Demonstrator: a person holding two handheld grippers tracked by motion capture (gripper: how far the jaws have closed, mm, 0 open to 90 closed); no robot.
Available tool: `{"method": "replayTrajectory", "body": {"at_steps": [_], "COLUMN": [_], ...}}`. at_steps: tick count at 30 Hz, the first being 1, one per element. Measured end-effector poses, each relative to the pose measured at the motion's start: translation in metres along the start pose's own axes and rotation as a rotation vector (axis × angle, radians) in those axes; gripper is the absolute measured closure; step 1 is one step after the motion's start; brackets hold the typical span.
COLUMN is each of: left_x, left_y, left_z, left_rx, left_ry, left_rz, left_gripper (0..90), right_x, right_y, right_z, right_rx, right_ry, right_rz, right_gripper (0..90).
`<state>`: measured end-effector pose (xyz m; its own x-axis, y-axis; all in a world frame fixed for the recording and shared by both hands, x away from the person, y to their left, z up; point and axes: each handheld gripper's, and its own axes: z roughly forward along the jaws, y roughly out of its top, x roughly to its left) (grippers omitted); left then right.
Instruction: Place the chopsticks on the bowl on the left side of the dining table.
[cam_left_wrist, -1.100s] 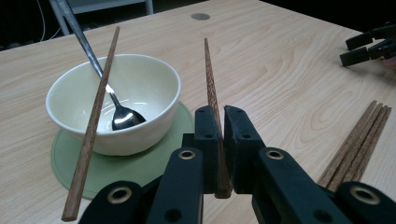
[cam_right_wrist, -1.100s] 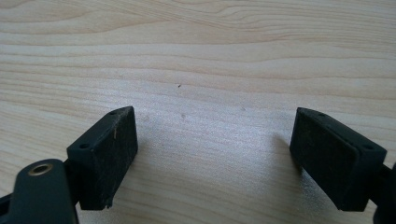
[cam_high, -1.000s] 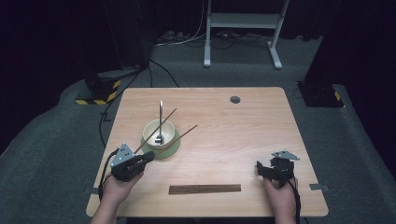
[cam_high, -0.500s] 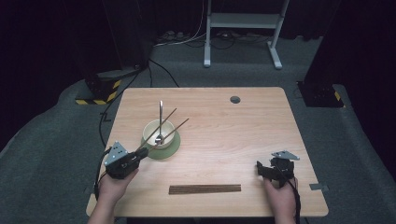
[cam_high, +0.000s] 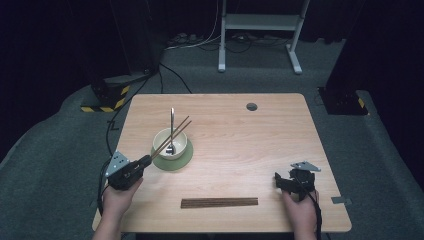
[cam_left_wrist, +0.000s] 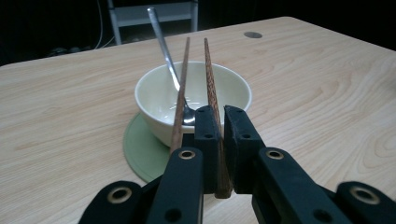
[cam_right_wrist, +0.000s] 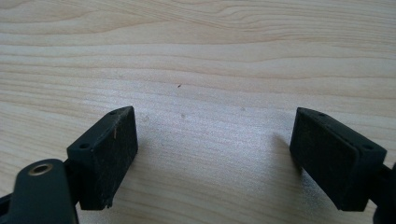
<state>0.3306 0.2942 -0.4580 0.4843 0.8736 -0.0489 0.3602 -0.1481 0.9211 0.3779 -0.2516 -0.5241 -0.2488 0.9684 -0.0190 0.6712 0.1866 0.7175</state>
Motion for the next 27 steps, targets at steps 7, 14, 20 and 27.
{"method": "replayTrajectory", "body": {"at_steps": [7,14,20,27], "left_x": [0.001,0.0,0.0,-0.001], "left_y": [-0.002,-0.003,-0.003,-0.005], "left_z": [0.002,0.007,0.014,0.02], "left_rx": [-0.008,-0.007,-0.007,0.004], "left_ry": [0.018,0.021,0.035,0.037], "left_rz": [-0.008,-0.012,-0.011,-0.012], "left_gripper": [83.9,83.9,83.9,83.9], "right_x": [0.0,0.0,0.0,0.0], "right_y": [0.0,0.0,0.0,0.0], "right_z": [0.0,0.0,0.0,0.0], "right_rx": [-0.001,-0.001,-0.002,-0.003], "right_ry": [-0.001,-0.001,-0.003,-0.005], "right_rz": [-0.001,0.0,-0.001,-0.001], "right_gripper": [15.0,15.0,15.0,15.0]}}
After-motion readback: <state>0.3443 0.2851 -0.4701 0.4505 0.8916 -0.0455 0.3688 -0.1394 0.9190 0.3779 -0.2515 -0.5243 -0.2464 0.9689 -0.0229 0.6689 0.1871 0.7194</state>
